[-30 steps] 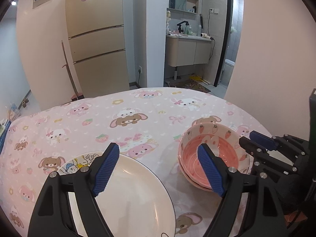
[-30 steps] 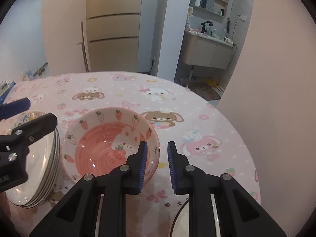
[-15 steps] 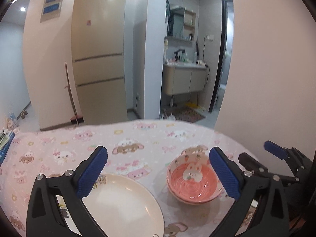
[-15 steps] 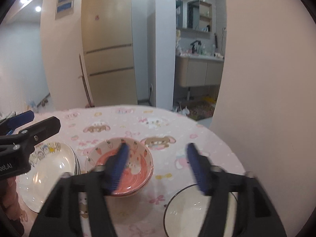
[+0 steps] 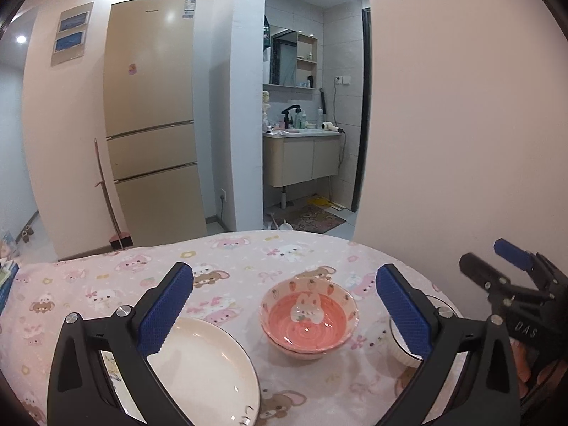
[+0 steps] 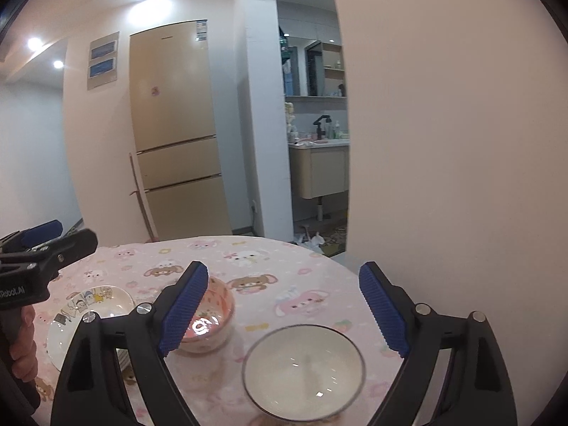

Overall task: Organize plates and bowls
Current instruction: 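Raise both grippers and move them toward the white bowl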

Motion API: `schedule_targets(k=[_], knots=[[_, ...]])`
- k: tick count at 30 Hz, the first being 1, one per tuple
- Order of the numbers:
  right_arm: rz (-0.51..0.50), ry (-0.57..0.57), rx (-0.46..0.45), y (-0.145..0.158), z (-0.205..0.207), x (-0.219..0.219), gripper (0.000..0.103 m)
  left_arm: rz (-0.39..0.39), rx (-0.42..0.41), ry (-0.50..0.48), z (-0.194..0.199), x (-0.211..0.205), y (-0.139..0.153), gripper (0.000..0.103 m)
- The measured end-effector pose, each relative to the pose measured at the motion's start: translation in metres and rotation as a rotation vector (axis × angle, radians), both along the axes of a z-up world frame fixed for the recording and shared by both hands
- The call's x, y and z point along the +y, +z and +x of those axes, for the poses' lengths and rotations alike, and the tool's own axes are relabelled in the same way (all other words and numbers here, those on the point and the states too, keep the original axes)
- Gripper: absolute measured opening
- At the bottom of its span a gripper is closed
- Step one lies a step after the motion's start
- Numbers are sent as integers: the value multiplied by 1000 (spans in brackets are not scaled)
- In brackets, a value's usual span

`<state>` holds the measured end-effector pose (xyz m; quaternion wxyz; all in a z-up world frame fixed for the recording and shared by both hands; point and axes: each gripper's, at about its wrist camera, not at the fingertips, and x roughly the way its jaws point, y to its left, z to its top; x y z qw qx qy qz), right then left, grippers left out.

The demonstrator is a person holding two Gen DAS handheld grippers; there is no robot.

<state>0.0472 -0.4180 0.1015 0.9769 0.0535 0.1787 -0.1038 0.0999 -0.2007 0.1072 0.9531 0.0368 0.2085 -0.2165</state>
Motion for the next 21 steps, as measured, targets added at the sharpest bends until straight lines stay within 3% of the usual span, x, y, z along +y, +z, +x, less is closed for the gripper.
schedule_targets(k=[7,14,21], knots=[[9,-101,-1,-2,-37,-30,89,10,9,-75,-22,-24,-9,103],[28,-168,53,-23,-53,-55,89,29,80,-143,-31,-55,-32,103],[122,-144,118,-50,-48,-70,89,58,174,-213,-31,-85,-61,103]])
